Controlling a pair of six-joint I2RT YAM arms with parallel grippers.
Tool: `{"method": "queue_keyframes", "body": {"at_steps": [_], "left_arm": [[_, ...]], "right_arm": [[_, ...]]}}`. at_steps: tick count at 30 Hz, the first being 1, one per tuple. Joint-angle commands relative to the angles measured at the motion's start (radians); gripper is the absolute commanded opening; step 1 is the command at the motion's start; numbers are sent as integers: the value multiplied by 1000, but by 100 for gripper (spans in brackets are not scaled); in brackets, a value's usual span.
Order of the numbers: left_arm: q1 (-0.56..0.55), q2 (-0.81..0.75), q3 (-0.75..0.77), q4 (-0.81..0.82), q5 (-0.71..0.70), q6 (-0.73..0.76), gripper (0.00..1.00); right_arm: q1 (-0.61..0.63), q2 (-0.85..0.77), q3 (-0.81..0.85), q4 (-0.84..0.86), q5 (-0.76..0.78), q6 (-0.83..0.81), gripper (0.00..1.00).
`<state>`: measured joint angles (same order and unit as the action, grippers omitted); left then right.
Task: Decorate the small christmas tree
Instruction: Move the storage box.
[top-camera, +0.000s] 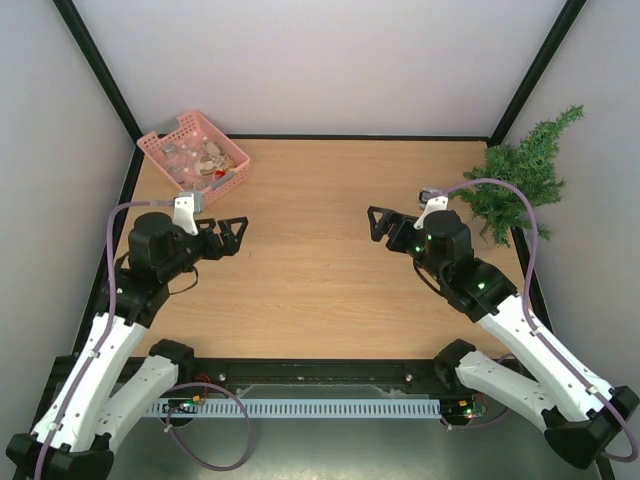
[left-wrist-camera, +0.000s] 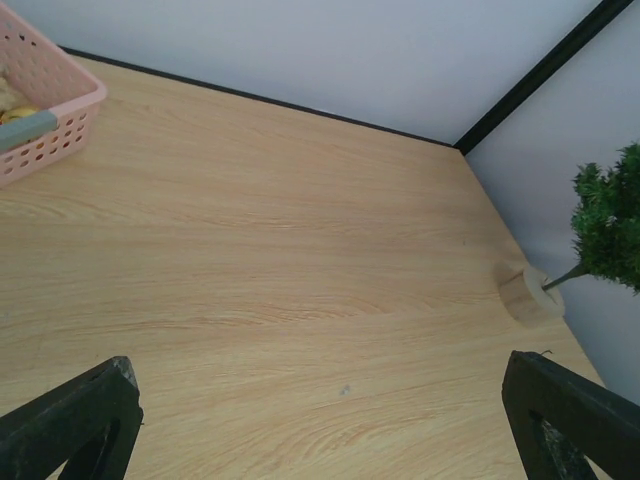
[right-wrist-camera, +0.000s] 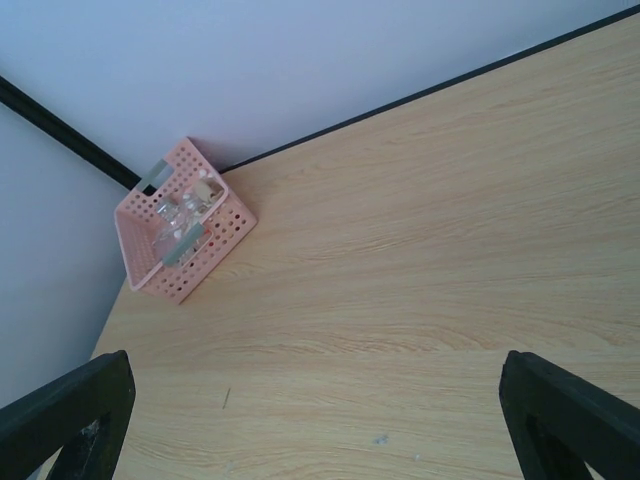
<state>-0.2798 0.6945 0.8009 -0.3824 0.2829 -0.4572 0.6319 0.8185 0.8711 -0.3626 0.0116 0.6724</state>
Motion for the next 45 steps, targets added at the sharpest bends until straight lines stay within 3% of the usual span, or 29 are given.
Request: {"method": "queue_keyframes", "body": {"at_steps": [1, 4, 9, 12, 16, 19, 22, 30, 33, 41, 45], "left_arm": [[8, 35, 2, 34, -38, -22, 100], [8, 60, 4, 64, -101, -10, 100], [13, 179, 22, 80, -400, -34, 100], [70, 306, 71, 84, -506, -45, 100], [253, 493, 163, 128, -497, -66, 95], [353, 633, 220, 191, -520, -77, 85], [420, 789, 284, 236, -435, -116, 71], [431, 1087, 468, 239, -370, -113, 60], [432, 1142, 500, 245, -337, -90, 60], [433, 1226, 551, 178, -351, -63, 42], [433, 1247, 562, 159, -344, -47, 41]], "right_arm": [[-5, -23, 8, -1, 40, -26, 98], [-5, -32, 14, 6, 39, -28, 98], [-5, -45, 26, -1, 72, -29, 98], [-5, -62, 37, 4, 59, -34, 98], [-5, -79, 42, 26, 3, -34, 98], [-5, -76, 46, 30, -27, -34, 98], [-5, -72, 43, 42, -63, -33, 98], [-5, -52, 41, 99, -230, -76, 98], [-5, -57, 42, 106, -256, -81, 98], [-5, -58, 39, 98, -236, -94, 98], [-5, -55, 38, 88, -230, -102, 98]]}}
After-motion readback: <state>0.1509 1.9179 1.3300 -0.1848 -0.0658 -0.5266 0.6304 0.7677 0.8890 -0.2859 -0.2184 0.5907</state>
